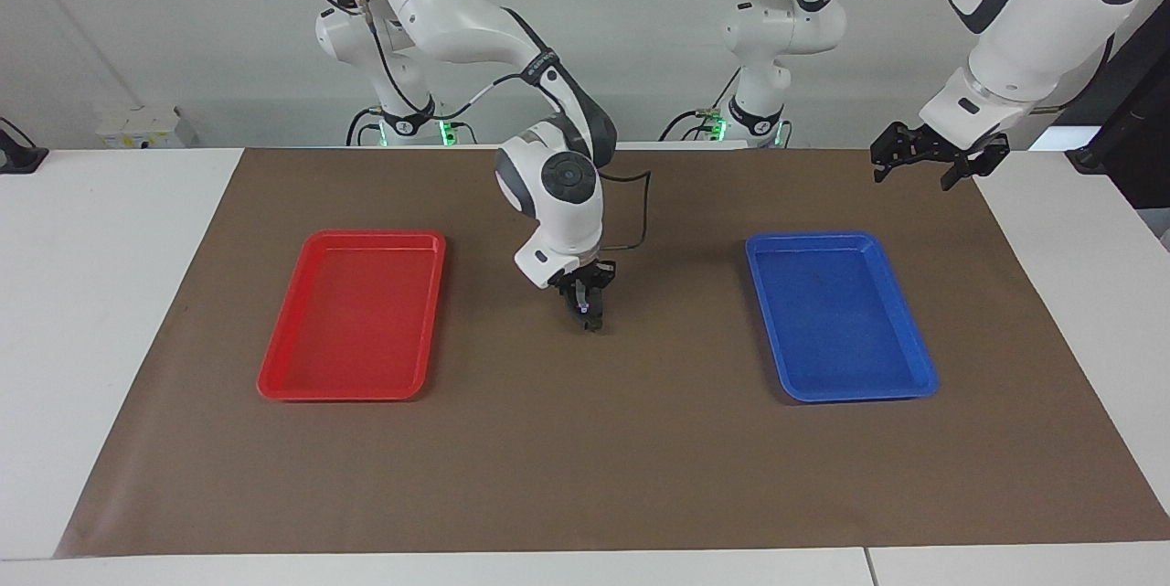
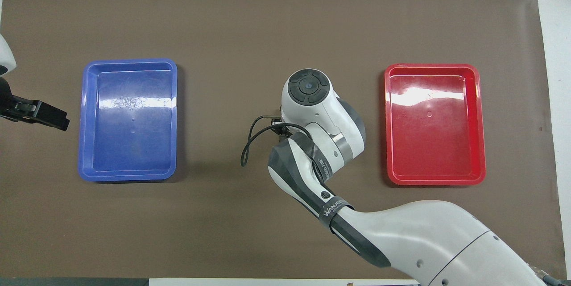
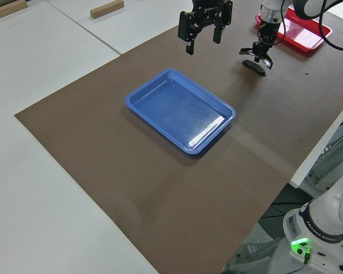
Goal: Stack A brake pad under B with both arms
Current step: 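Lower the curved pad onto the grey pad with the right gripper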
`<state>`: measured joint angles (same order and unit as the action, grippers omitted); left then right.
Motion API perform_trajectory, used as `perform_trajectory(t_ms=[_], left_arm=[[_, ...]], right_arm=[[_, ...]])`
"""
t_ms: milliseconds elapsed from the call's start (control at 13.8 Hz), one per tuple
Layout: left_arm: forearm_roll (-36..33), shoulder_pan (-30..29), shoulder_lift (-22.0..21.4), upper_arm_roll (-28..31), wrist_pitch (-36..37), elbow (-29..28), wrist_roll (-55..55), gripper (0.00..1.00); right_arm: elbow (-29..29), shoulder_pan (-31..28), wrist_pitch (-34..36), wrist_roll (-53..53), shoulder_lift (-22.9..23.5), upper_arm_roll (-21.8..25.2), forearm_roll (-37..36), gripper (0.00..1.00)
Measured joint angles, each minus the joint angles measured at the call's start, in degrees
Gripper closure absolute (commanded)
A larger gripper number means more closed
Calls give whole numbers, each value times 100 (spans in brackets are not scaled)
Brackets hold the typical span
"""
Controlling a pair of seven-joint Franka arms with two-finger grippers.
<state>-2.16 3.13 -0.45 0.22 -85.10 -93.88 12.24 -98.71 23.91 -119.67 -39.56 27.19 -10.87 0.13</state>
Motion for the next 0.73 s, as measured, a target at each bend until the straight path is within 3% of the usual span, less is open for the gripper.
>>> perform_trajectory(t_ms=[725], left_arm=[[2, -51, 4, -7, -343, 1, -100, 0]], right_arm=[[-376, 62, -465, 0, -119, -7, -5, 100]])
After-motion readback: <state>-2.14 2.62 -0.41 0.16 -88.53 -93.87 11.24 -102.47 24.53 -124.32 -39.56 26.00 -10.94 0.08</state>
